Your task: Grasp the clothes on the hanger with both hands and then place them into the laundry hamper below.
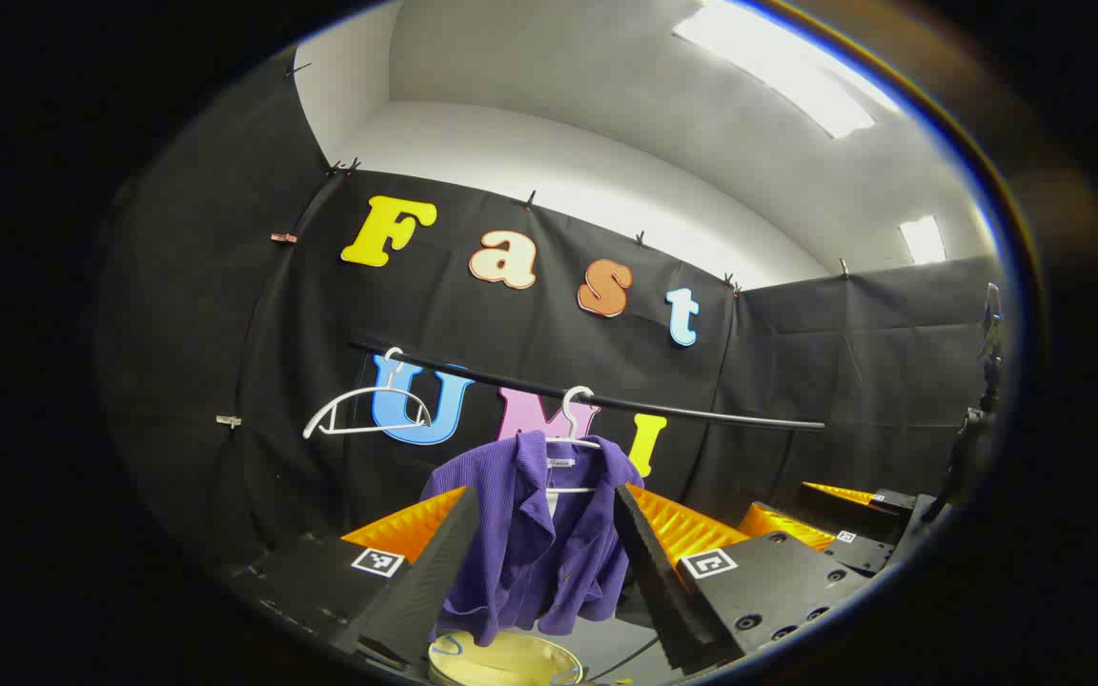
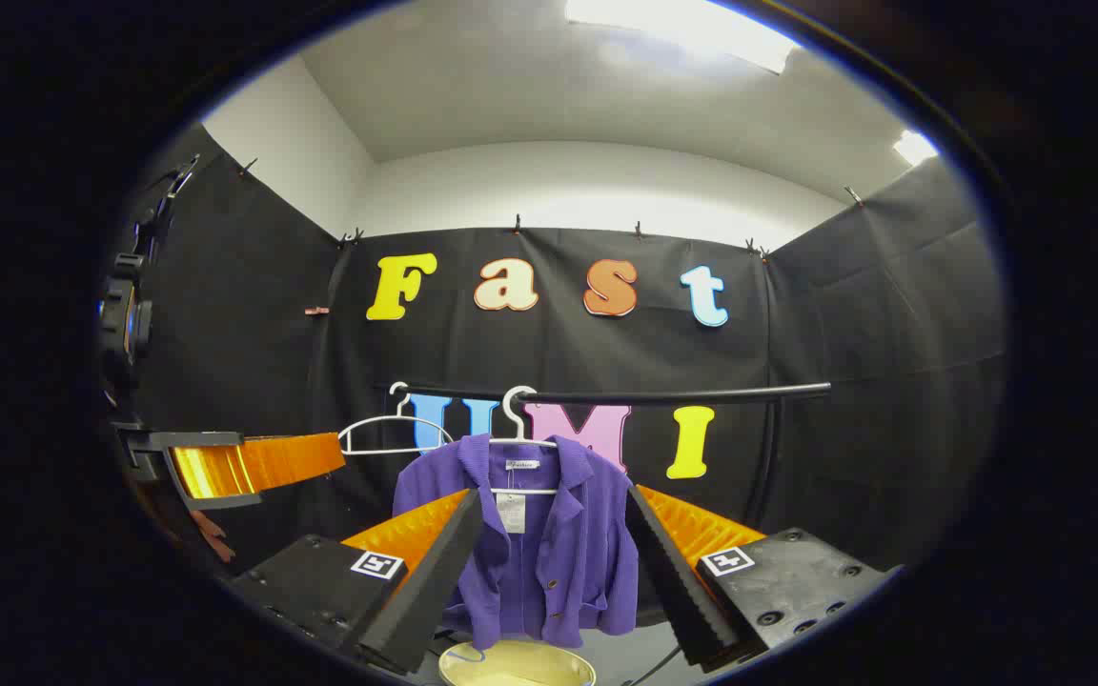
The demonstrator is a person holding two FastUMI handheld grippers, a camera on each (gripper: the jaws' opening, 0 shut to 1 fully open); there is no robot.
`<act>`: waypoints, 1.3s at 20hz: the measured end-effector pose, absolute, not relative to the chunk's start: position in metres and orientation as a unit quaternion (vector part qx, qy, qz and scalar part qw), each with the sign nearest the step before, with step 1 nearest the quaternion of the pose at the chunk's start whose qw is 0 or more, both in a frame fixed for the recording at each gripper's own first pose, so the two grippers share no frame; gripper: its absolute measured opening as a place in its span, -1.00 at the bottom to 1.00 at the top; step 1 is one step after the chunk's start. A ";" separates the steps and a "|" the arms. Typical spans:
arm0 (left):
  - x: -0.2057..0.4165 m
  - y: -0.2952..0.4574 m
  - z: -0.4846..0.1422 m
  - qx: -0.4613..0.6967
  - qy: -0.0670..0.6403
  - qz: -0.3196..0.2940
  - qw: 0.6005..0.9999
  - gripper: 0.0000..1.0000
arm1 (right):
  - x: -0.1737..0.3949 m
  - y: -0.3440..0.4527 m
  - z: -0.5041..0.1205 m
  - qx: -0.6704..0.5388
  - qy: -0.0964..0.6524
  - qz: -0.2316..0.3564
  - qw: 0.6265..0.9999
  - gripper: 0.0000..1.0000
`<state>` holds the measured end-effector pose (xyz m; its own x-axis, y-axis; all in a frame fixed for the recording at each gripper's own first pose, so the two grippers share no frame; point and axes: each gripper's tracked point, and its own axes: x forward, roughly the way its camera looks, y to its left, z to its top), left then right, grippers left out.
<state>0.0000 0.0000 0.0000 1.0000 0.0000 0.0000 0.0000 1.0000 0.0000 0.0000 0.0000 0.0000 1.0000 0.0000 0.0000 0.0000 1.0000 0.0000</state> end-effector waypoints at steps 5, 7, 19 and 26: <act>0.002 -0.005 0.003 0.003 -0.003 0.021 1.000 0.79 | 0.009 0.009 -0.003 0.010 0.003 0.032 0.999 0.97; 0.003 -0.010 0.007 -0.009 -0.007 0.024 1.000 0.77 | 0.016 0.009 0.001 0.008 -0.003 0.037 0.999 0.94; -0.002 0.003 -0.005 -0.001 0.015 0.057 0.998 0.75 | 0.036 0.021 -0.007 0.004 -0.015 0.061 0.998 0.94; 0.005 0.003 -0.009 0.012 0.019 0.049 0.999 0.79 | 0.039 0.014 -0.011 0.005 -0.014 0.046 0.999 0.94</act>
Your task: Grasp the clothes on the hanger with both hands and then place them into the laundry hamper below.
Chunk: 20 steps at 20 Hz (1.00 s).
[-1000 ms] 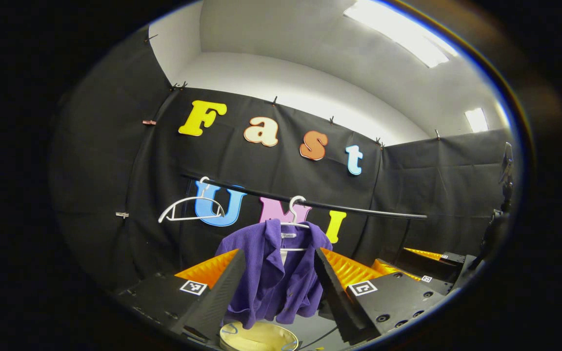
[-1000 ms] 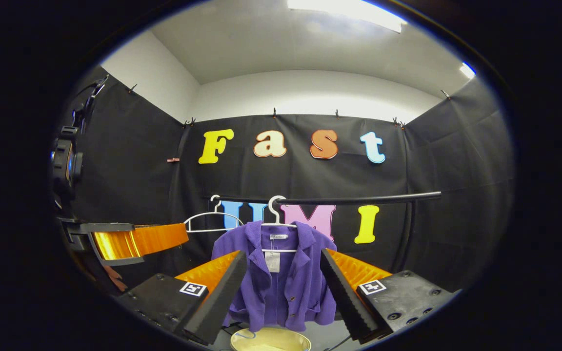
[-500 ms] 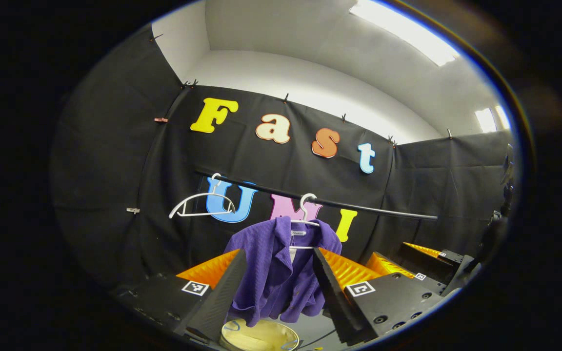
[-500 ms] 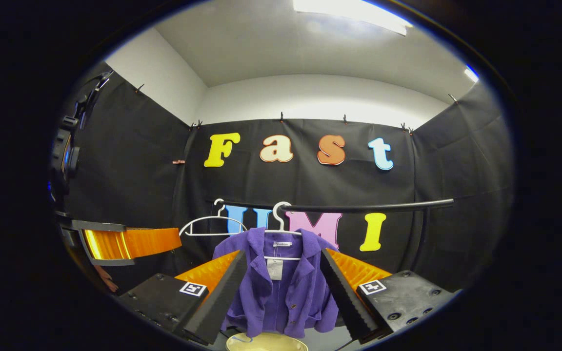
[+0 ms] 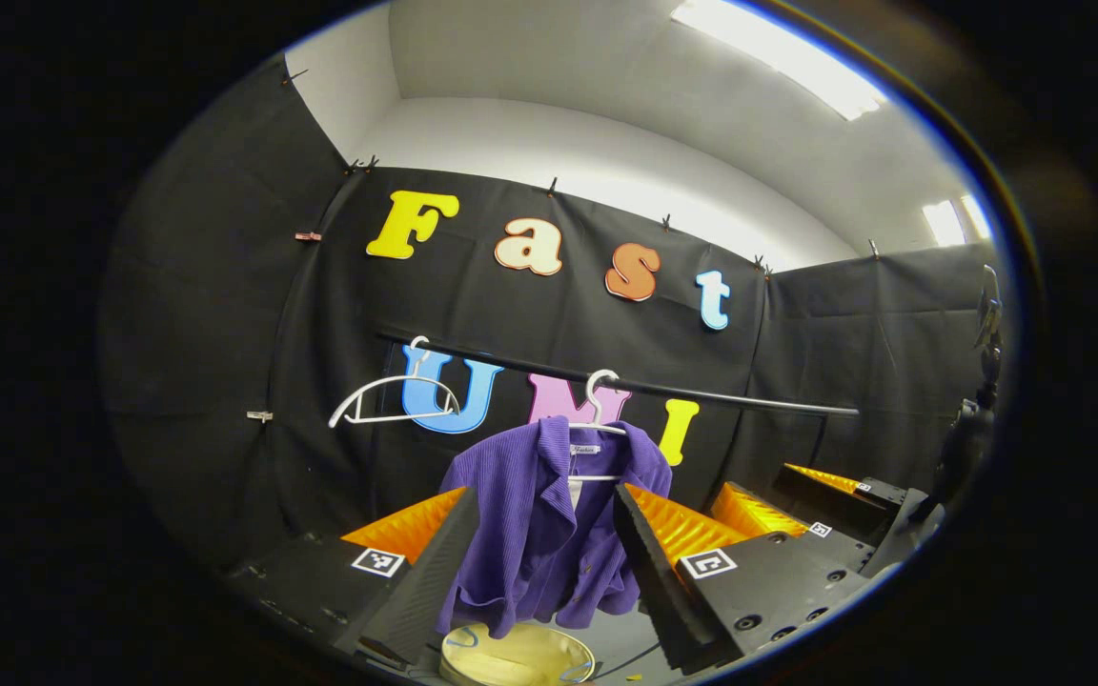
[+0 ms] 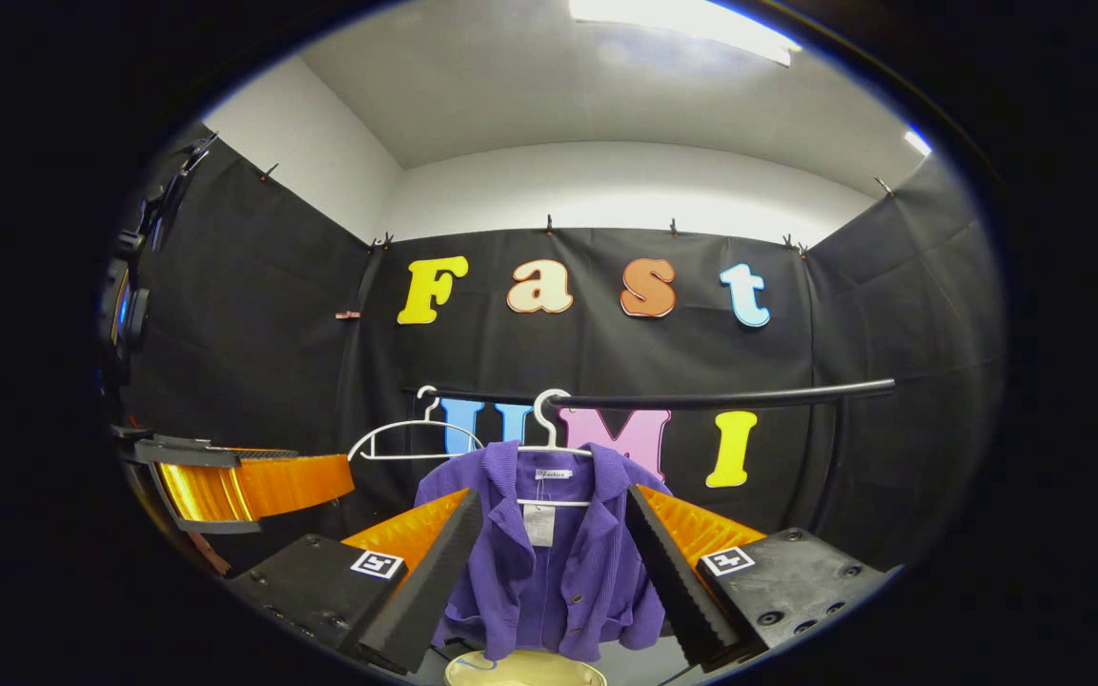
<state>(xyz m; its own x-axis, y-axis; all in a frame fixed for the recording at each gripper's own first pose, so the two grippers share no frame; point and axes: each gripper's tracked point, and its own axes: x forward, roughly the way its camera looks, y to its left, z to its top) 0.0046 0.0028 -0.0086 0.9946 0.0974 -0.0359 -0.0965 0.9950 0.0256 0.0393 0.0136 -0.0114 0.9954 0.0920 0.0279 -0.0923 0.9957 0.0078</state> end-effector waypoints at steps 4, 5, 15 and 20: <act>0.005 0.003 -0.004 0.011 0.014 0.039 0.999 0.78 | 0.041 0.013 -0.012 0.003 -0.014 0.040 0.999 0.94; 0.004 0.006 -0.003 0.012 0.011 0.041 0.999 0.78 | 0.042 0.014 -0.013 0.004 -0.013 0.039 0.999 0.94; 0.006 0.017 -0.002 0.001 0.010 0.016 1.000 0.79 | 0.042 0.015 -0.017 -0.002 -0.005 0.002 1.000 0.94; 0.011 0.014 -0.005 0.001 0.007 -0.019 1.000 0.79 | 0.033 0.012 -0.019 0.000 -0.003 -0.032 0.999 0.94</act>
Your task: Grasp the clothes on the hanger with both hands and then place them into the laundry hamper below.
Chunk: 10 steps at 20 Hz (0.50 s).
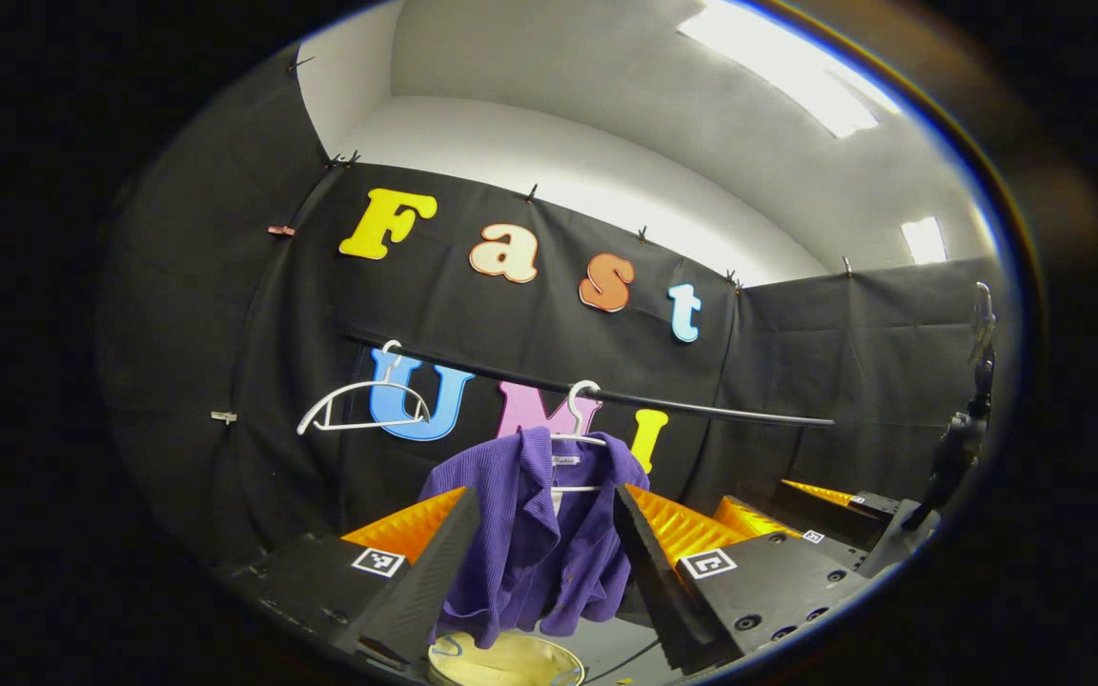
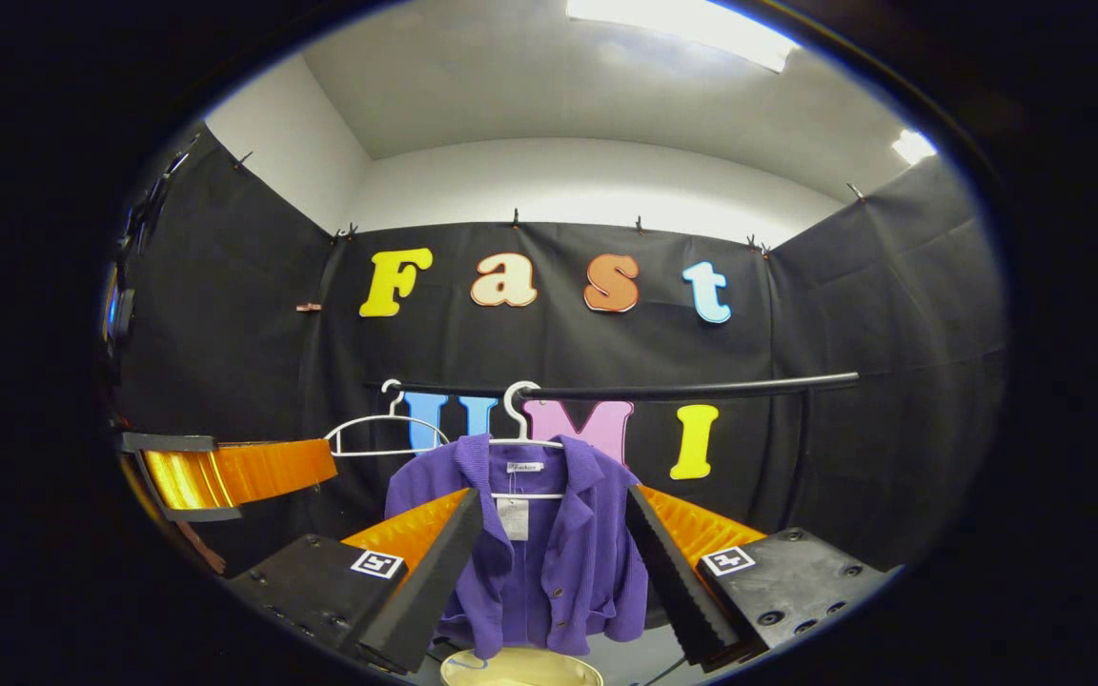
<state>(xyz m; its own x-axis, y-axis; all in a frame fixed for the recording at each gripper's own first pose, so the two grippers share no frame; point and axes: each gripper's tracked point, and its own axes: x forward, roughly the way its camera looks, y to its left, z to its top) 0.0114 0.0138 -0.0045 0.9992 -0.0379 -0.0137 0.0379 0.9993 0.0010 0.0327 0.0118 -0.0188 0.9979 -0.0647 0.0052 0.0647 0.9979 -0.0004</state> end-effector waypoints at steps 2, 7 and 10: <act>0.017 0.014 -0.012 0.001 0.018 -0.032 0.999 0.78 | 0.028 0.011 -0.022 0.001 -0.002 -0.045 0.999 0.94; 0.034 0.018 -0.037 -0.002 0.050 -0.052 0.997 0.78 | 0.031 0.009 -0.036 0.023 0.007 -0.070 0.997 0.94; 0.055 0.014 -0.046 -0.008 0.045 -0.055 0.997 0.78 | 0.047 -0.007 -0.048 0.018 0.013 -0.077 0.997 0.94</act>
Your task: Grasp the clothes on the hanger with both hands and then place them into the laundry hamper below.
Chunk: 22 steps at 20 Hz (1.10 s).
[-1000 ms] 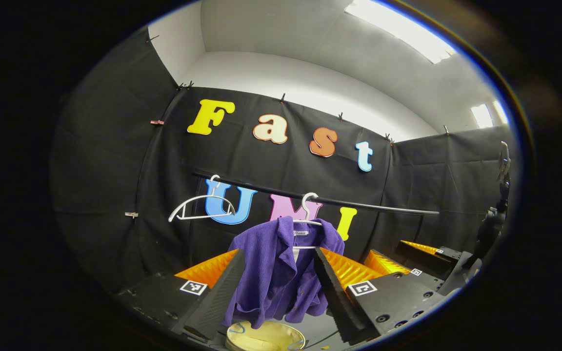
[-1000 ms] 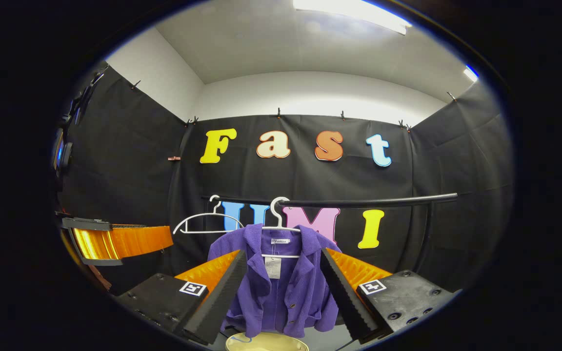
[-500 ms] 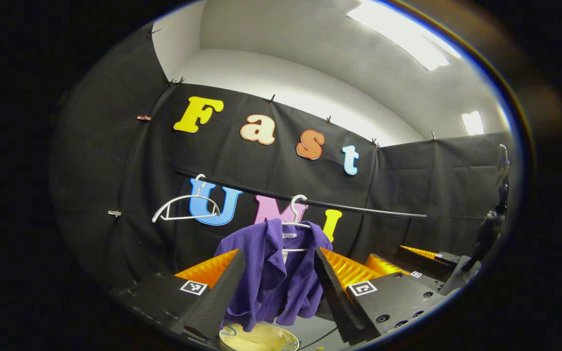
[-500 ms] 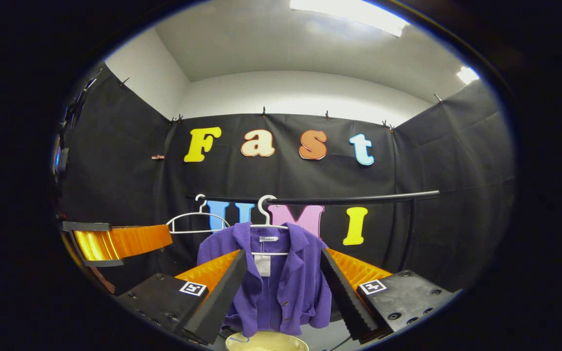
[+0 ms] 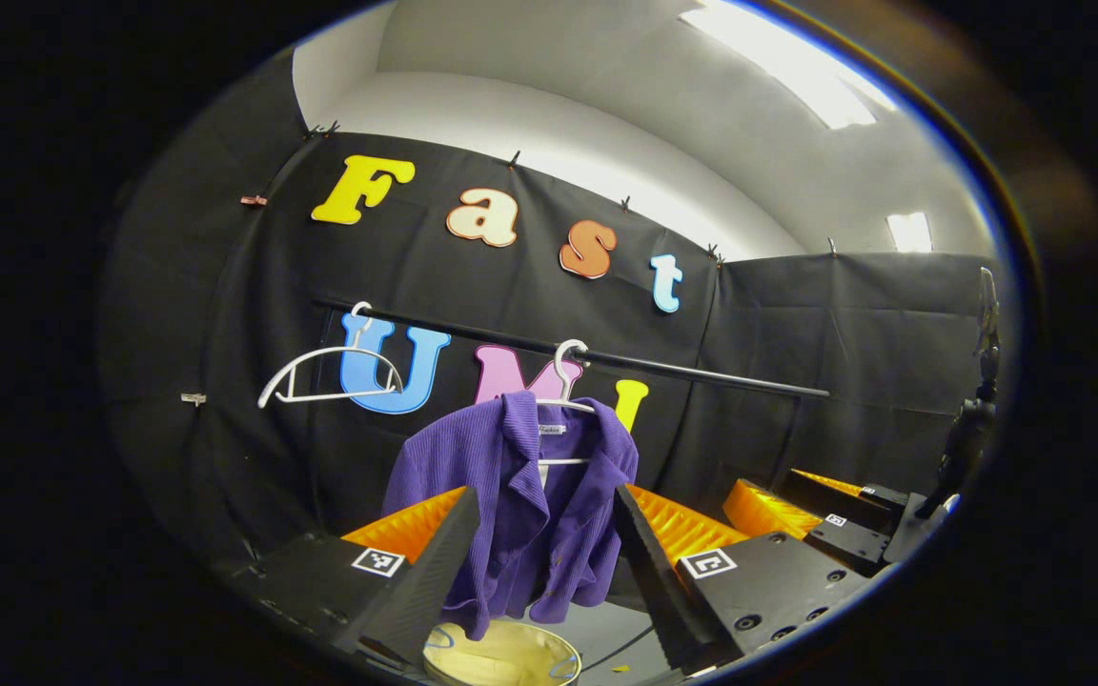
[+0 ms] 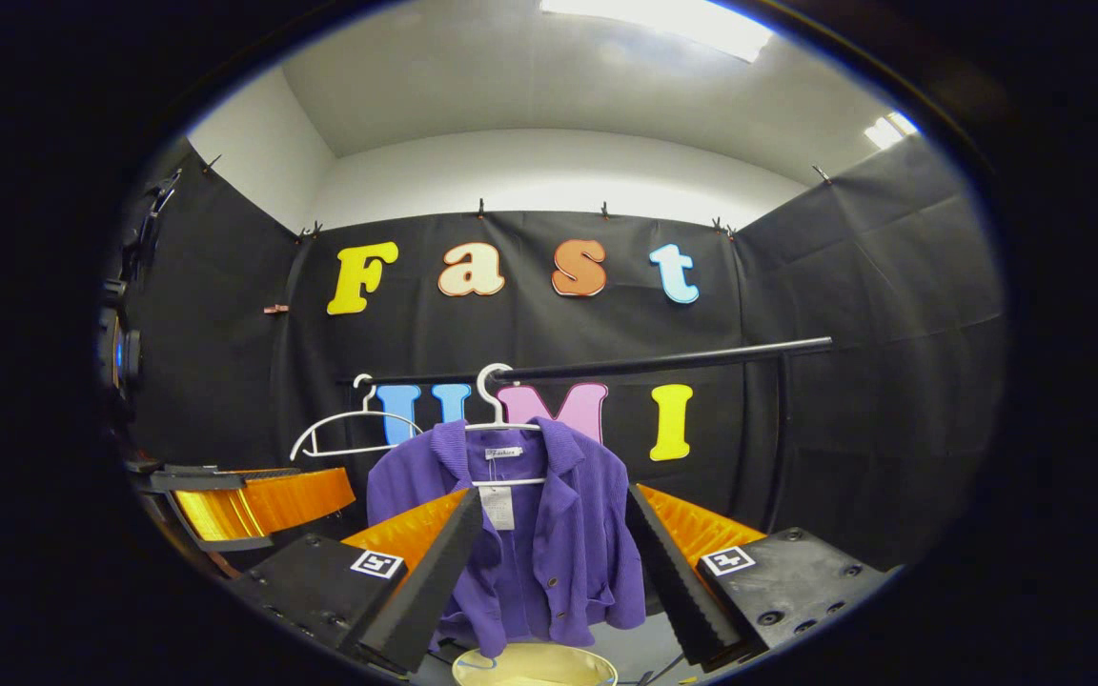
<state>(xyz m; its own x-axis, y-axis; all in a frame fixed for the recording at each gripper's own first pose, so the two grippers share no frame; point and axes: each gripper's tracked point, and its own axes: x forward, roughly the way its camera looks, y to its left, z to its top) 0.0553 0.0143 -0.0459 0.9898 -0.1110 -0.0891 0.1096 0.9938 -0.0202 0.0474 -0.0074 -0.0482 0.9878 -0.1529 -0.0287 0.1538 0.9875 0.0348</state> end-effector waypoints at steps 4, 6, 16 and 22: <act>0.100 0.005 -0.067 -0.010 0.040 -0.053 0.998 0.79 | 0.095 -0.022 -0.075 0.031 0.013 -0.063 0.997 0.94; 0.129 0.002 -0.079 -0.013 0.036 -0.041 0.998 0.79 | 0.127 -0.034 -0.099 0.040 0.021 -0.051 0.998 0.94; 0.234 0.027 -0.161 -0.029 0.057 0.069 0.996 0.77 | 0.246 -0.044 -0.196 0.104 0.062 0.051 0.991 0.94; 0.264 0.036 -0.165 -0.025 0.045 0.106 0.993 0.77 | 0.276 -0.030 -0.226 0.113 0.092 0.093 0.985 0.95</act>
<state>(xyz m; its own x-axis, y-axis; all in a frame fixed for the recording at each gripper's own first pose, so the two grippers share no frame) 0.2636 0.0364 -0.1652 0.9734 0.2087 -0.0948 -0.2133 0.9761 -0.0409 0.2762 -0.0304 -0.2258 0.9658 0.2033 -0.1608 -0.1614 0.9571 0.2406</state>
